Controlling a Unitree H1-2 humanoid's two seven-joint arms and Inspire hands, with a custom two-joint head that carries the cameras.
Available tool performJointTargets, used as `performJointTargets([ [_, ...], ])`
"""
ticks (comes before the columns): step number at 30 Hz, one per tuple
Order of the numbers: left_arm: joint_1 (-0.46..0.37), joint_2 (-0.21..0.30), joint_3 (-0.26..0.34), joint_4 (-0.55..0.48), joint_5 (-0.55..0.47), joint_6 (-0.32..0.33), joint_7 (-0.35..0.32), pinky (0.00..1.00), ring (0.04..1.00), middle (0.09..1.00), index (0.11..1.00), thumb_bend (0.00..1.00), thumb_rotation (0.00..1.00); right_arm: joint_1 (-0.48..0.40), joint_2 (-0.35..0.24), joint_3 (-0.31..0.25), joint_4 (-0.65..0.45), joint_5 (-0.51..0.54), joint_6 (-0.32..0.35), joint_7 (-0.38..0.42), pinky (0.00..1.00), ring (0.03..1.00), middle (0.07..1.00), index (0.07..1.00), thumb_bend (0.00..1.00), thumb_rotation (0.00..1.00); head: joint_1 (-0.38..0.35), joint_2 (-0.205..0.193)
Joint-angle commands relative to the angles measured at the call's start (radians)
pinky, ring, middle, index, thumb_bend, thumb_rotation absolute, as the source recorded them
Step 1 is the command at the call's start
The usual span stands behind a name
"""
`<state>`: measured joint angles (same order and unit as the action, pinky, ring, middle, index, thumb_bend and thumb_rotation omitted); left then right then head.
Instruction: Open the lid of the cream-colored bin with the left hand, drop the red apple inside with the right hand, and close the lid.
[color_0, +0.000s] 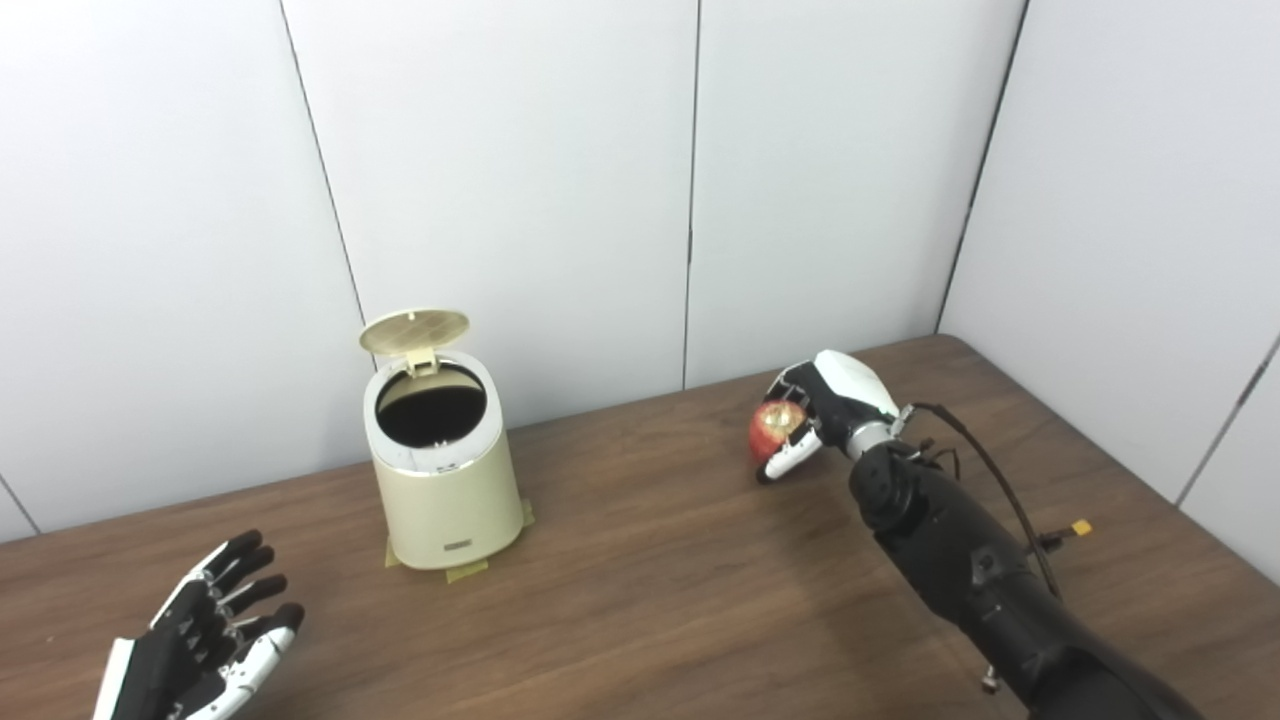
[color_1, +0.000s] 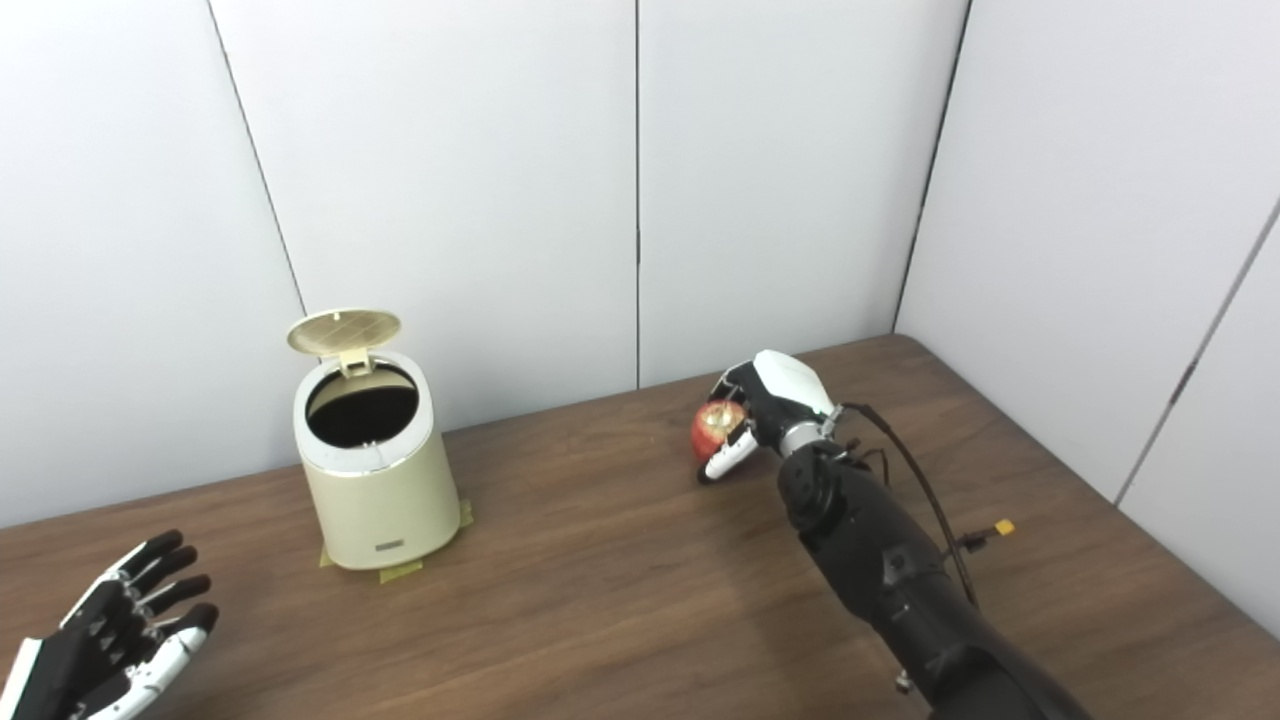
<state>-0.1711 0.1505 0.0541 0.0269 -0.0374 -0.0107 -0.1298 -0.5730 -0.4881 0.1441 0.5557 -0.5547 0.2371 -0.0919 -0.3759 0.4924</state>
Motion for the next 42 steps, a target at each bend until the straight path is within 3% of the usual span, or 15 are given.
performJointTargets([
  [1,-0.03,0.009,-0.007,-0.015,0.012,-0.036,0.005,0.62,0.766,0.837,0.85,0.53,0.11,-0.042,-0.032,-0.019,-0.054,0.005,-0.039,-0.028,0.4,0.42,0.489,0.497,0.52,0.0,0.007,0.001],
  [5,-0.029,-0.001,-0.007,-0.017,0.01,-0.024,0.011,0.62,0.761,0.83,0.842,0.54,0.1,-0.041,-0.035,-0.027,-0.149,0.013,-0.086,-0.027,0.38,0.408,0.493,0.504,0.52,0.0,0.035,-0.005],
  [12,-0.025,-0.008,-0.016,-0.004,0.036,-0.039,0.026,0.59,0.734,0.816,0.831,0.58,0.17,-0.044,-0.006,-0.066,-0.37,0.072,-0.03,0.057,0.32,0.38,0.494,0.539,0.51,0.0,0.094,-0.014],
  [15,-0.024,-0.014,-0.019,0.006,0.042,-0.046,0.029,0.58,0.734,0.81,0.828,0.6,0.19,-0.046,0.025,-0.072,-0.484,0.094,0.035,0.105,0.32,0.383,0.499,0.538,0.51,0.0,0.134,-0.021],
  [18,-0.024,-0.022,-0.027,0.02,0.06,-0.062,0.039,0.57,0.725,0.799,0.818,0.61,0.19,-0.045,0.036,-0.047,-0.563,0.071,0.028,0.13,0.31,0.381,0.491,0.54,0.51,0.0,0.176,-0.028],
  [22,-0.023,-0.036,-0.042,0.037,0.075,-0.082,0.05,0.57,0.718,0.794,0.813,0.63,0.21,-0.053,0.099,-0.046,-0.654,0.097,0.066,0.167,0.29,0.375,0.489,0.543,0.51,0.0,0.233,-0.04],
  [30,-0.024,-0.06,-0.063,0.04,0.099,-0.096,0.067,0.57,0.725,0.799,0.818,0.62,0.21,-0.09,0.219,-0.03,-0.646,0.109,0.074,0.17,0.29,0.368,0.475,0.548,0.51,0.0,0.314,-0.048],
  [32,-0.026,-0.065,-0.068,0.043,0.108,-0.099,0.074,0.57,0.723,0.798,0.817,0.63,0.22,-0.1,0.246,-0.023,-0.631,0.108,0.065,0.163,0.34,0.368,0.473,0.548,0.51,0.0,0.33,-0.048],
  [36,-0.027,-0.074,-0.074,0.041,0.122,-0.098,0.084,0.57,0.725,0.803,0.82,0.62,0.23,-0.119,0.297,-0.011,-0.591,0.105,0.038,0.144,0.32,0.38,0.482,0.524,0.52,0.0,0.343,-0.046],
  [42,-0.025,-0.085,-0.087,0.03,0.134,-0.093,0.089,0.6,0.737,0.816,0.833,0.62,0.24,-0.146,0.346,0.009,-0.544,0.082,0.055,0.133,0.29,0.379,0.493,0.532,0.51,0.0,0.368,-0.04],
])
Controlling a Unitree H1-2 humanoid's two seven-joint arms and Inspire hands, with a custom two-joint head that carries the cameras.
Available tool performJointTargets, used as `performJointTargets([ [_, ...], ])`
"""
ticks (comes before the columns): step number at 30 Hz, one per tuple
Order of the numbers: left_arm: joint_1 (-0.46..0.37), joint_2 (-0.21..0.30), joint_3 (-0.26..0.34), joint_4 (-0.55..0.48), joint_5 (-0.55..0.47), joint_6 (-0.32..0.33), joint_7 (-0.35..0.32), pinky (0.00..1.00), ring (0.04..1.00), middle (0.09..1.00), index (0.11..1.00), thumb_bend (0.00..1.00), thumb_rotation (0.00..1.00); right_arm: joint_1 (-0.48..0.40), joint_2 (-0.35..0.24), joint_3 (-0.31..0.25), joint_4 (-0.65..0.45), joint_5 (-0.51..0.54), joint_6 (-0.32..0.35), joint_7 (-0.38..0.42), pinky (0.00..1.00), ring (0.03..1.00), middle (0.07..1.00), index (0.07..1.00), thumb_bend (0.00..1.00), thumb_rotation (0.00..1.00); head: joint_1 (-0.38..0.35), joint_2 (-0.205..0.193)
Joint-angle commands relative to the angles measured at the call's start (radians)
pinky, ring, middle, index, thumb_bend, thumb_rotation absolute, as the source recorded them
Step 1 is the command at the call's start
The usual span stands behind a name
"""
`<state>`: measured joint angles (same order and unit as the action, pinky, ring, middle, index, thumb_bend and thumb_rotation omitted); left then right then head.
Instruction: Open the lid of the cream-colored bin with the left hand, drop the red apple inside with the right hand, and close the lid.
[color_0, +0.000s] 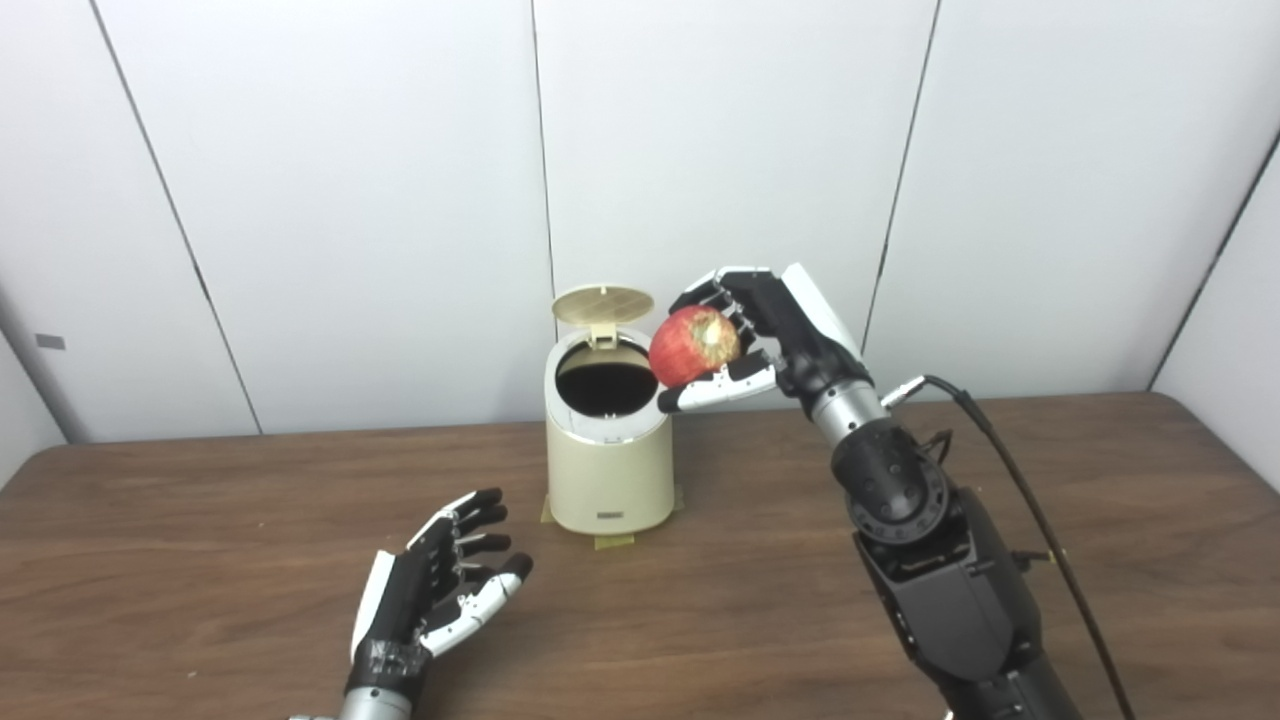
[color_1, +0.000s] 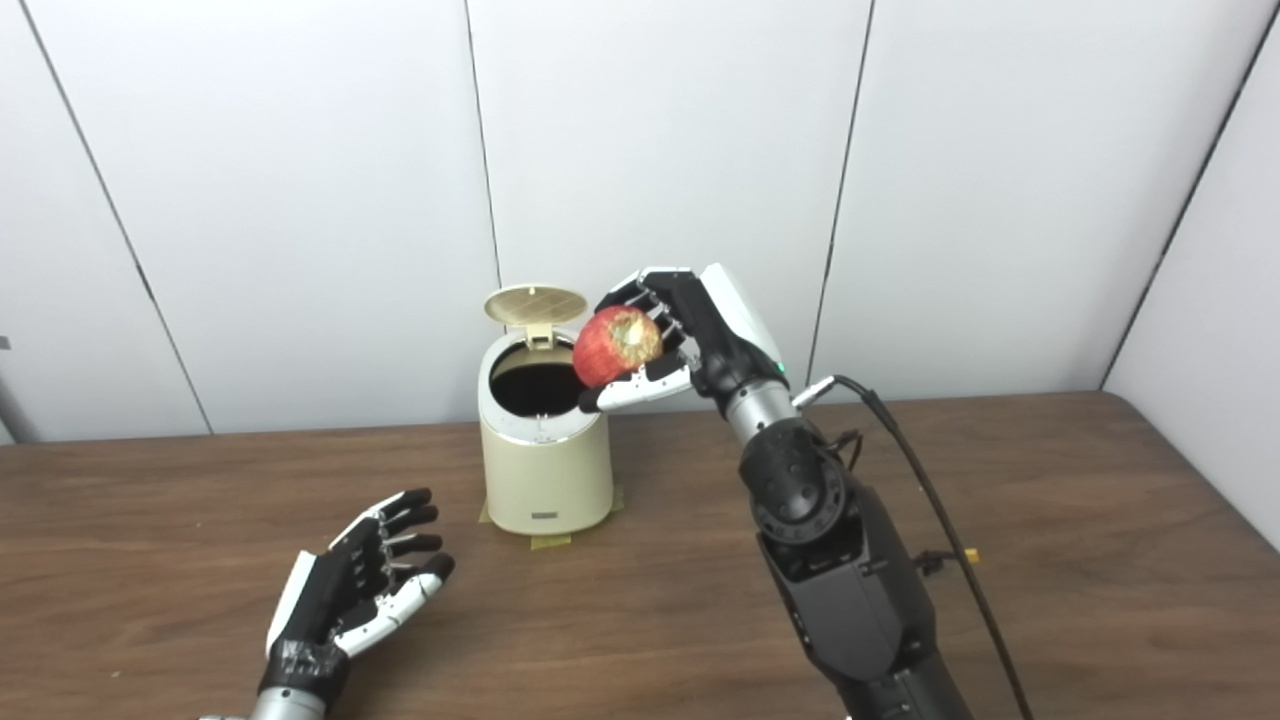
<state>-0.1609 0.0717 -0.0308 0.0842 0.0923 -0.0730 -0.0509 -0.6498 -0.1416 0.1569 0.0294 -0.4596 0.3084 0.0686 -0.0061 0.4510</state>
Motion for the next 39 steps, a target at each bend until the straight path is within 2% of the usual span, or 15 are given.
performJointTargets([
  [1,-0.035,-0.009,-0.005,-0.029,0.004,-0.028,0.01,0.61,0.741,0.817,0.833,0.61,0.24,-0.073,0.004,0.001,-0.011,-0.022,-0.012,-0.031,0.29,0.378,0.492,0.532,0.51,0.0,0.005,0.002],
  [8,-0.035,-0.024,-0.012,-0.025,0.0,-0.039,0.011,0.62,0.746,0.818,0.834,0.61,0.18,-0.1,0.037,0.011,0.058,-0.018,-0.045,-0.049,0.27,0.374,0.492,0.533,0.51,0.0,0.02,0.01],
  [12,-0.035,-0.028,-0.014,-0.024,0.001,-0.049,0.01,0.63,0.743,0.818,0.83,0.6,0.18,-0.117,0.049,0.022,0.094,-0.023,-0.045,-0.055,0.29,0.383,0.492,0.515,0.52,0.0,0.026,0.013],
  [20,-0.033,-0.04,-0.015,-0.04,0.0,-0.029,0.015,0.62,0.738,0.812,0.831,0.61,0.16,-0.14,0.066,0.035,0.157,-0.024,-0.043,-0.068,0.29,0.386,0.497,0.521,0.52,0.0,0.04,0.019],
  [25,-0.031,-0.046,-0.017,-0.045,0.007,-0.026,0.019,0.63,0.738,0.81,0.831,0.62,0.18,-0.155,0.072,0.034,0.204,-0.006,-0.075,-0.071,0.3,0.391,0.492,0.502,0.52,0.0,0.052,0.018],
  [34,-0.031,-0.054,-0.019,-0.05,0.011,-0.023,0.027,0.62,0.736,0.812,0.831,0.61,0.18,-0.19,0.085,0.027,0.286,0.025,-0.118,-0.089,0.28,0.371,0.491,0.54,0.51,0.0,0.065,0.022],
  [39,-0.032,-0.054,-0.021,-0.047,0.01,-0.027,0.027,0.61,0.732,0.812,0.829,0.61,0.17,-0.196,0.085,0.034,0.305,0.024,-0.136,-0.097,0.31,0.379,0.485,0.526,0.51,0.0,0.067,0.023],
])
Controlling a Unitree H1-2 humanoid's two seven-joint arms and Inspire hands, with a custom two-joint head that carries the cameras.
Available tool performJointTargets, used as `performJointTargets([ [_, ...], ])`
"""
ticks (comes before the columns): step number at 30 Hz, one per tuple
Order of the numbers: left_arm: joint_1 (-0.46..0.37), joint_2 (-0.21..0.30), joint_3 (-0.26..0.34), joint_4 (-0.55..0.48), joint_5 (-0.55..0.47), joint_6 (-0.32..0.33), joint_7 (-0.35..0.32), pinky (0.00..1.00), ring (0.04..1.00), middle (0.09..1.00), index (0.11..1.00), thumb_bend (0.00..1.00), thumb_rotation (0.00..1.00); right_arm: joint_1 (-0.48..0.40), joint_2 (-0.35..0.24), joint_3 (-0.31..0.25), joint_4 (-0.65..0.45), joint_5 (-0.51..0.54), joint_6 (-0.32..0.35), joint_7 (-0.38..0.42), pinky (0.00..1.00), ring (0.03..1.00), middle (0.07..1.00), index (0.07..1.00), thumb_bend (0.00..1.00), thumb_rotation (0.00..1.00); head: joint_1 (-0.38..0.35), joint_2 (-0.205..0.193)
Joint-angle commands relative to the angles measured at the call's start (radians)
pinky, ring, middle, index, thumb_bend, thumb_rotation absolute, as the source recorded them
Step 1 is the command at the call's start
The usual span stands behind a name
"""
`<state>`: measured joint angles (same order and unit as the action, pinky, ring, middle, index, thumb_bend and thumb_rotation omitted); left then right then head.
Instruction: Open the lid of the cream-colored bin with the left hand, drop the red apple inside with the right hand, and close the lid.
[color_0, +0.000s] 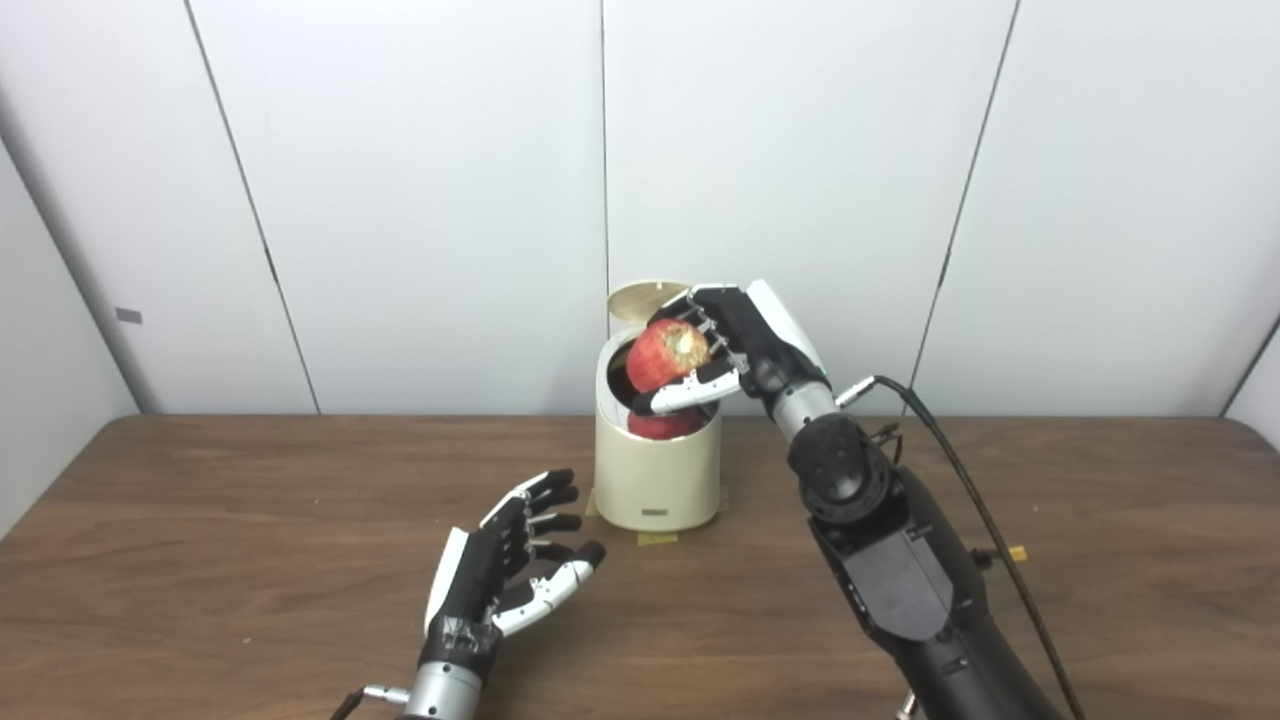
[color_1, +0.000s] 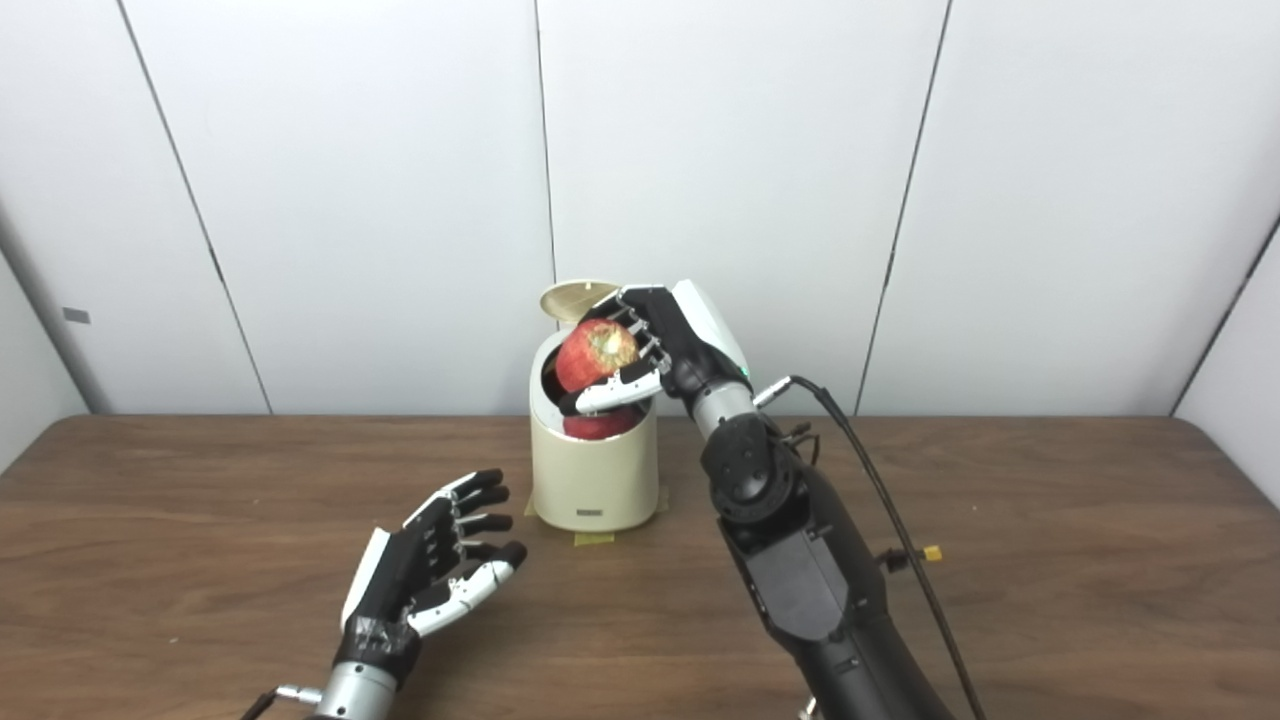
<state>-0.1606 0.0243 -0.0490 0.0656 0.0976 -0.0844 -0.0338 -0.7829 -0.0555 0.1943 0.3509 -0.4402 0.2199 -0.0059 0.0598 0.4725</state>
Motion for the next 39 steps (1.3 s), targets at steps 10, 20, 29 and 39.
performJointTargets([
  [10,-0.029,-0.009,-0.007,-0.032,0.009,-0.01,0.012,0.61,0.731,0.808,0.827,0.62,0.19,-0.072,0.01,-0.008,0.023,0.022,-0.082,-0.044,0.3,0.375,0.488,0.539,0.51,0.0,0.007,0.008],
  [20,-0.027,-0.007,-0.008,-0.035,0.002,-0.007,0.004,0.61,0.734,0.816,0.833,0.61,0.18,-0.076,-0.03,0.062,0.045,-0.058,-0.114,-0.051,0.41,0.511,0.564,0.499,0.52,0.07,0.008,0.013],
  [29,-0.028,0.002,-0.012,-0.031,-0.021,-0.014,-0.018,0.62,0.739,0.816,0.828,0.62,0.15,-0.05,-0.04,0.064,0.003,-0.068,-0.074,-0.033,0.43,0.594,0.761,0.649,0.85,0.14,0.005,0.01],
  [39,-0.03,0.008,-0.011,-0.026,-0.014,-0.021,-0.015,0.62,0.738,0.817,0.828,0.63,0.17,-0.045,-0.049,0.067,-0.007,-0.071,-0.074,-0.021,0.42,0.594,0.759,0.695,0.88,0.13,0.002,0.009],
])
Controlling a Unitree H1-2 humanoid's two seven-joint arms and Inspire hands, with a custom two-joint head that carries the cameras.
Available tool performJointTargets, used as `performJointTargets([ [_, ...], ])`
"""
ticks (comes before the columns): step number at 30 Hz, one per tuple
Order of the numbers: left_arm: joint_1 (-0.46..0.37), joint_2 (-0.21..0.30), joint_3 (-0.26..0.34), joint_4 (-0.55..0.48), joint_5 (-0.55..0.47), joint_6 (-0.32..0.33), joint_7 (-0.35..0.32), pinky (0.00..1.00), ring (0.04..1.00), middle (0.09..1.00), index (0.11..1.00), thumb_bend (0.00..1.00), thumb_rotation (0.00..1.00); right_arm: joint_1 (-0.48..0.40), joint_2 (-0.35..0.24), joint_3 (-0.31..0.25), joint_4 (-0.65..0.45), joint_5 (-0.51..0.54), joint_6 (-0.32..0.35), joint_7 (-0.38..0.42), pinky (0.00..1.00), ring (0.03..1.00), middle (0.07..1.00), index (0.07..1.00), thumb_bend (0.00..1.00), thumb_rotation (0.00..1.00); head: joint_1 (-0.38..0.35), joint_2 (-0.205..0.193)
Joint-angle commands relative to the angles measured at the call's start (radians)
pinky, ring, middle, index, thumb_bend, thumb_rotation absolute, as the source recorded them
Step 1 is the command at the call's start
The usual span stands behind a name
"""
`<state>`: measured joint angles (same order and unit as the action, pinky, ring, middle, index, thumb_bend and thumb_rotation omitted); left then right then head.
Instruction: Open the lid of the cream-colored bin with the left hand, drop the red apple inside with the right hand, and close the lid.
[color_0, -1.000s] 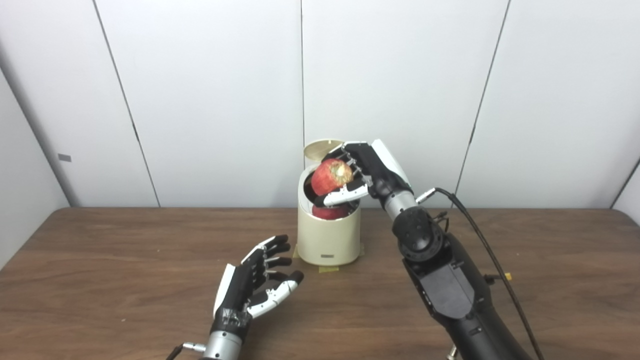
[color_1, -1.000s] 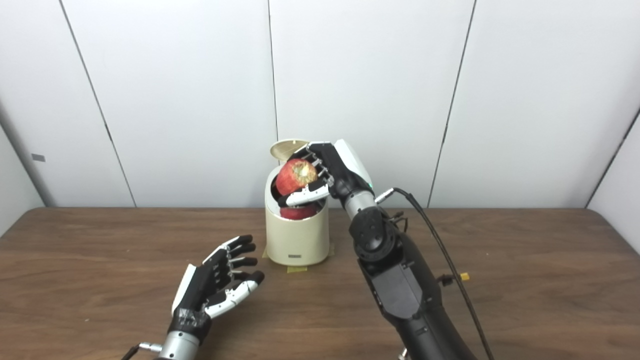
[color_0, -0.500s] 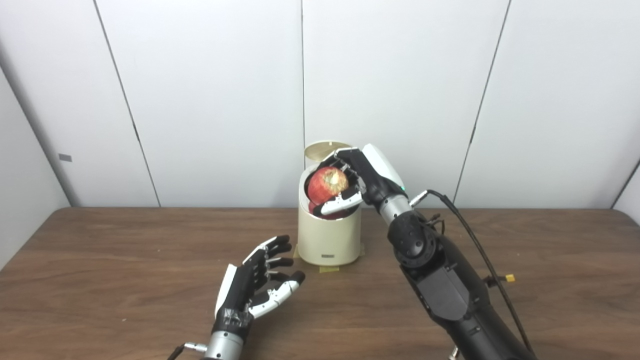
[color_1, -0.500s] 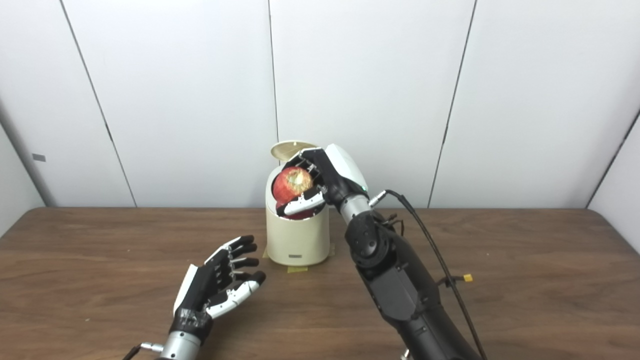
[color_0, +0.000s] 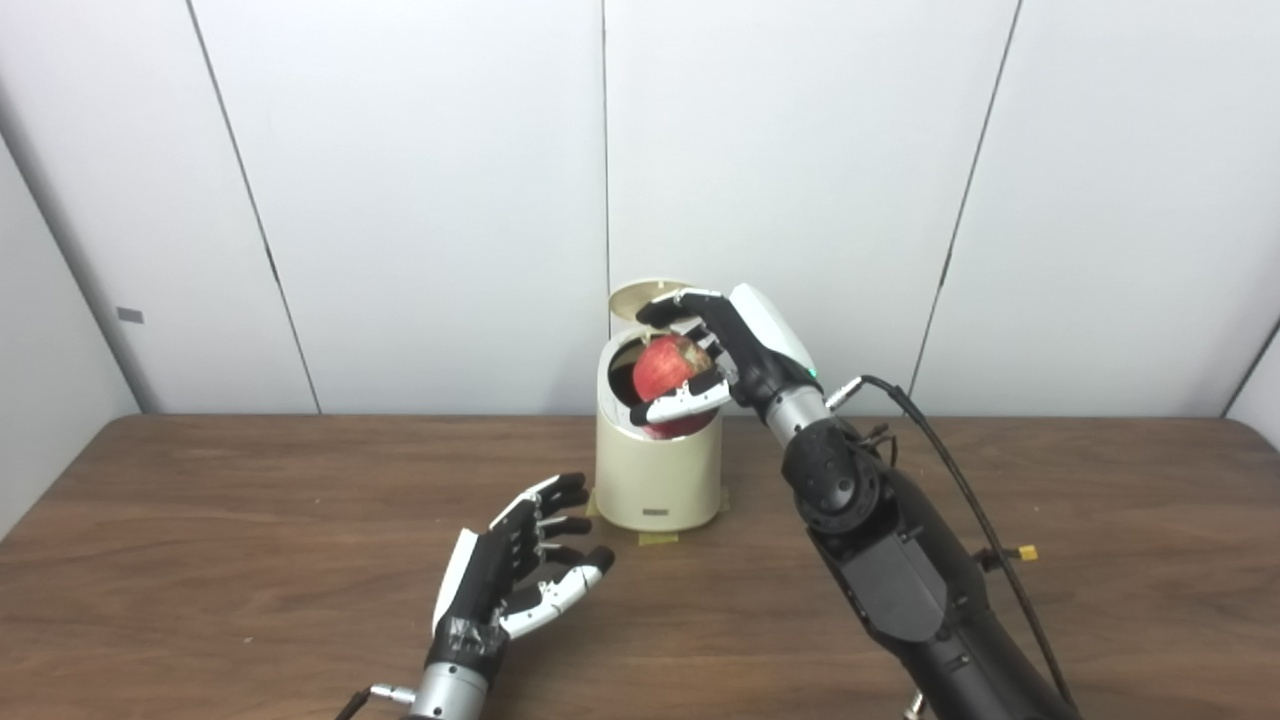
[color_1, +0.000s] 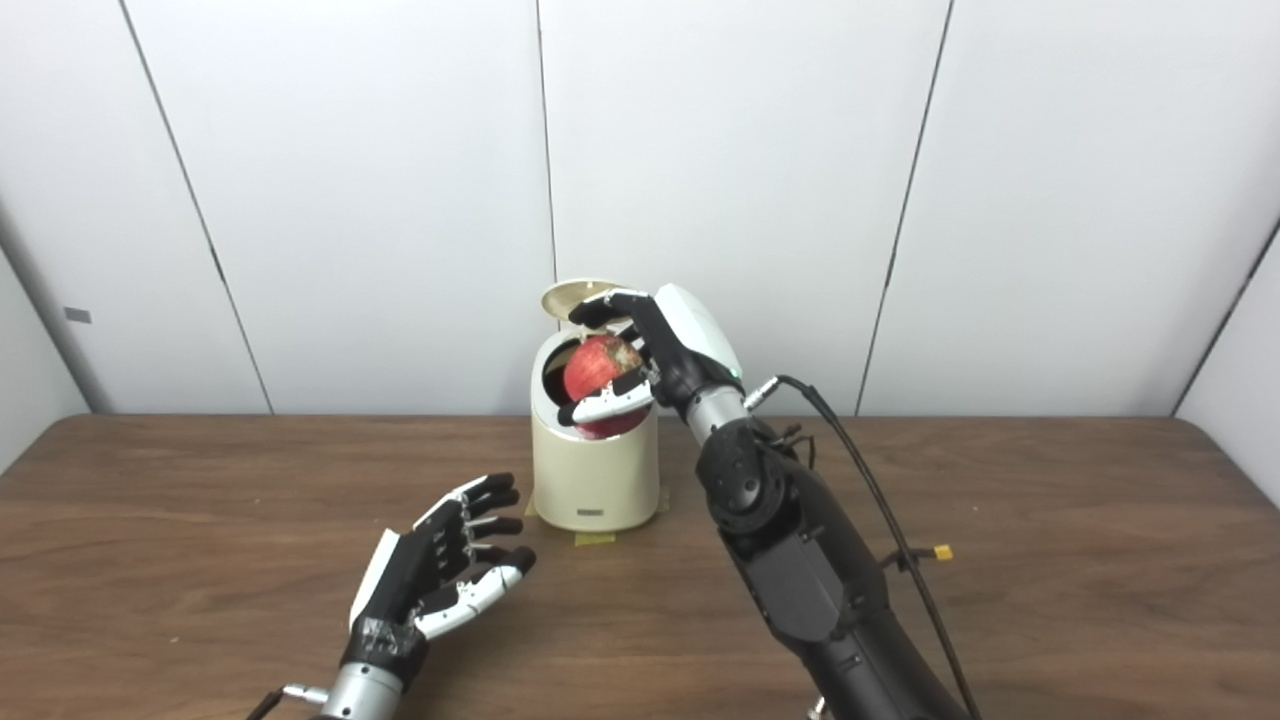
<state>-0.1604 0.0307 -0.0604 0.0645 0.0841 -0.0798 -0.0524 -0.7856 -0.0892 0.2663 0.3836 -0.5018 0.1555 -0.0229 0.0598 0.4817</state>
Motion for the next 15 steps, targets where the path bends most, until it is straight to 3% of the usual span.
performJointTargets([
  [1,-0.03,0.002,0.0,-0.027,-0.001,-0.024,0.003,0.62,0.738,0.817,0.827,0.63,0.17,-0.042,-0.016,-0.005,-0.04,-0.011,-0.01,-0.004,0.42,0.596,0.759,0.696,0.89,0.13,0.001,0.001],
  [15,-0.028,0.004,0.0,-0.033,-0.007,-0.018,-0.002,0.61,0.735,0.81,0.824,0.62,0.15,-0.025,-0.014,-0.009,-0.053,-0.021,-0.012,0.001,0.42,0.593,0.757,0.696,0.89,0.1,0.001,0.004],
])
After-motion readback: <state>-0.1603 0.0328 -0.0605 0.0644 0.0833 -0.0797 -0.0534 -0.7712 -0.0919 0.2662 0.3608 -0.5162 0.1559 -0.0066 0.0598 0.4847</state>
